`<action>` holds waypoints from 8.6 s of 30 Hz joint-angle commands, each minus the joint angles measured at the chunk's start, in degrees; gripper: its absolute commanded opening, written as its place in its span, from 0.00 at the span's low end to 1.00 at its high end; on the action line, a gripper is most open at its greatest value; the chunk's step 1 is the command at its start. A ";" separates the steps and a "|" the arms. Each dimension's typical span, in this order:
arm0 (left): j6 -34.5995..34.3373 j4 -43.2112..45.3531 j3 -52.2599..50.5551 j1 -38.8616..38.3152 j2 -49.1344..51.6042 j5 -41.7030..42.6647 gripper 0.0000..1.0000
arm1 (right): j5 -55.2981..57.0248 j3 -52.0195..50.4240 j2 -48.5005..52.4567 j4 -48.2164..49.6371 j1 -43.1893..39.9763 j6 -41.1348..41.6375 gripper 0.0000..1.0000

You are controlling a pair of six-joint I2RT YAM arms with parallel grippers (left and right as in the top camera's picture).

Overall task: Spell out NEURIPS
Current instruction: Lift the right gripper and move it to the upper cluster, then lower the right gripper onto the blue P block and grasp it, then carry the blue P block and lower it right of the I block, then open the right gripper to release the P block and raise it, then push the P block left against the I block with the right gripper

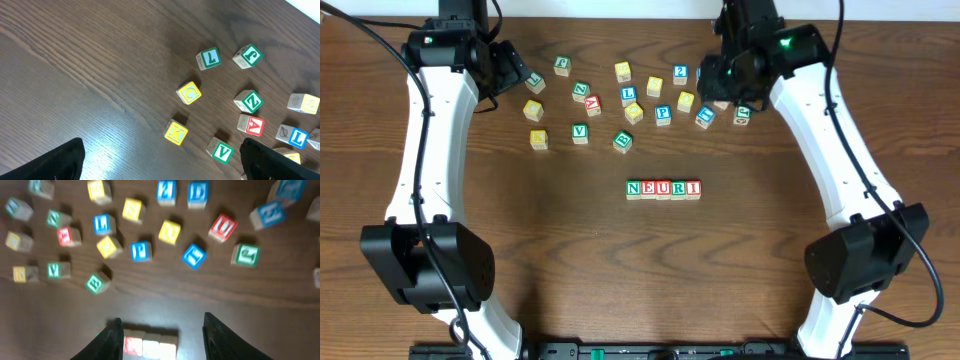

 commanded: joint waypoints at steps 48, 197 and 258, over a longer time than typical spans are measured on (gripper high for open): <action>0.33 -0.15 -0.22 0.09 0.52 -0.76 0.98 | 9.53 10.80 27.54 13.16 8.96 -5.53 0.38; 0.33 -0.15 -0.22 0.09 0.52 -0.74 0.98 | 3.91 -26.12 7.61 0.22 4.46 6.93 0.27; 0.33 -0.15 -0.22 0.09 0.52 -0.74 0.98 | 3.17 -28.28 6.84 -2.12 1.22 6.34 0.27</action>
